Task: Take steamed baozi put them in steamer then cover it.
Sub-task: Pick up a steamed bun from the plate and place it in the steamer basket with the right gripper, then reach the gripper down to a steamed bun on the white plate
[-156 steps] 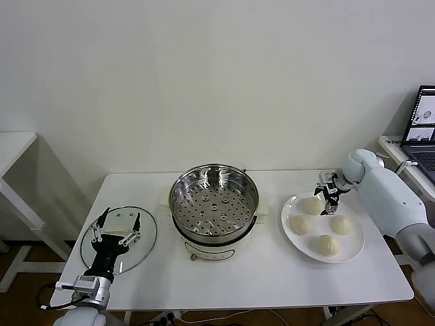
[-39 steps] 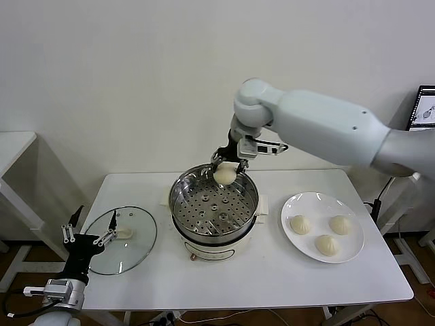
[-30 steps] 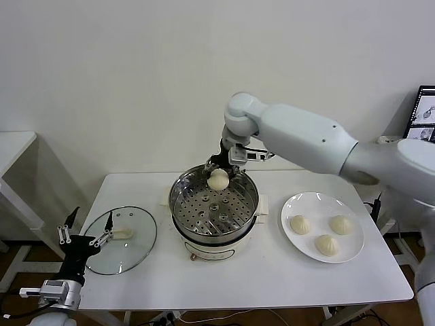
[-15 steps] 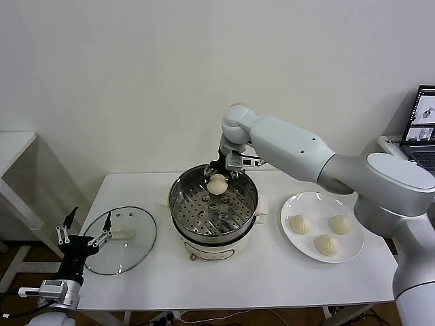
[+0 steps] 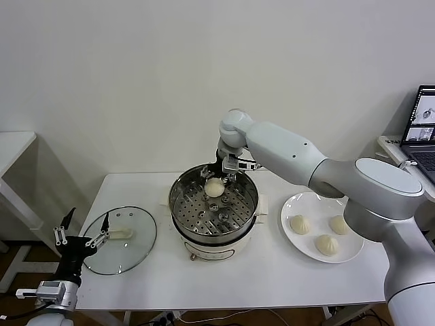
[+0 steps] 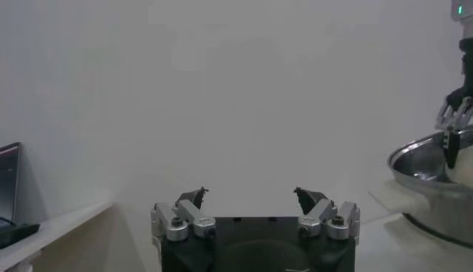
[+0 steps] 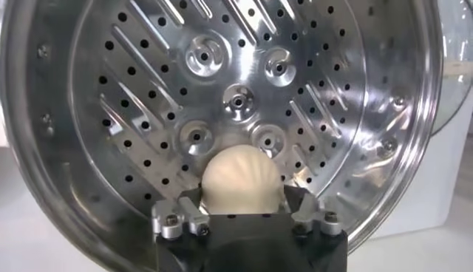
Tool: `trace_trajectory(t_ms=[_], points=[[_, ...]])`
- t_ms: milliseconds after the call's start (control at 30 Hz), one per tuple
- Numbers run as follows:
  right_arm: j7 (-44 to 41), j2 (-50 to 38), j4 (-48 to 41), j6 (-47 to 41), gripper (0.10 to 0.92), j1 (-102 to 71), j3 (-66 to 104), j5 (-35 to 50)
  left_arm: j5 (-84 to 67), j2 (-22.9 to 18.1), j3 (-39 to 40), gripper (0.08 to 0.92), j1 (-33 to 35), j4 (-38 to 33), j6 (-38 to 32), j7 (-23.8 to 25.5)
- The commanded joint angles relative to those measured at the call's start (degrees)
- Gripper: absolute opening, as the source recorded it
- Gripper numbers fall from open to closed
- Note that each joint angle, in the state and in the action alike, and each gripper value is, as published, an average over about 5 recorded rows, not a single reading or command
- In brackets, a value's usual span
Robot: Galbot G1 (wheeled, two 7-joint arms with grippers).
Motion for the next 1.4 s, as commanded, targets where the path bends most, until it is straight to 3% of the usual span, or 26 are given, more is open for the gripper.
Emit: trace_trajectory(t_ms=[33, 200, 367, 500, 633, 733, 1000, 1400], points=[[-1.1, -0.5, 0.9, 0.4, 0.822, 1.4, -0.4, 4.3, 0.0, 0.0, 0.0, 0.823, 0.0, -0.1, 0.0, 0.0], [-4.7, -6.4, 7.2, -4.6, 0.823, 9.1, -3.4, 17.0, 0.0, -0.1, 0.1, 0.823, 0.2, -0.7, 0.1, -0.1], [-12.9, -17.5, 15.5, -16.0, 0.823, 20.5, -9.0, 33.7, 0.1, 0.0, 0.8, 0.823, 0.5, -1.5, 0.2, -0.2], [-15.7, -26.2, 20.5, -27.7, 0.823, 23.9, -12.6, 40.2, 0.2, -0.1, 1.7, 0.823, 0.8, -2.5, 0.3, -0.5], [-13.3, -34.9, 24.9, -41.6, 0.823, 22.8, -14.9, 44.0, 0.3, -0.1, 2.4, 0.823, 1.1, -3.6, 0.3, -0.7], [-12.0, -39.5, 26.4, -48.9, 0.823, 19.3, -13.6, 44.3, 0.5, -0.1, 2.9, 0.823, 1.4, -4.1, 0.3, -0.9], [-14.5, -46.6, 26.9, -57.6, 0.823, 3.3, -2.7, 38.1, 0.7, -0.2, 3.1, 0.823, 2.2, -4.7, 0.1, -1.0], [-13.6, -43.5, 19.3, -54.5, 0.823, -14.4, 10.5, 25.2, 1.9, -0.4, 4.3, 0.823, 2.6, -4.7, -0.2, -1.2]])
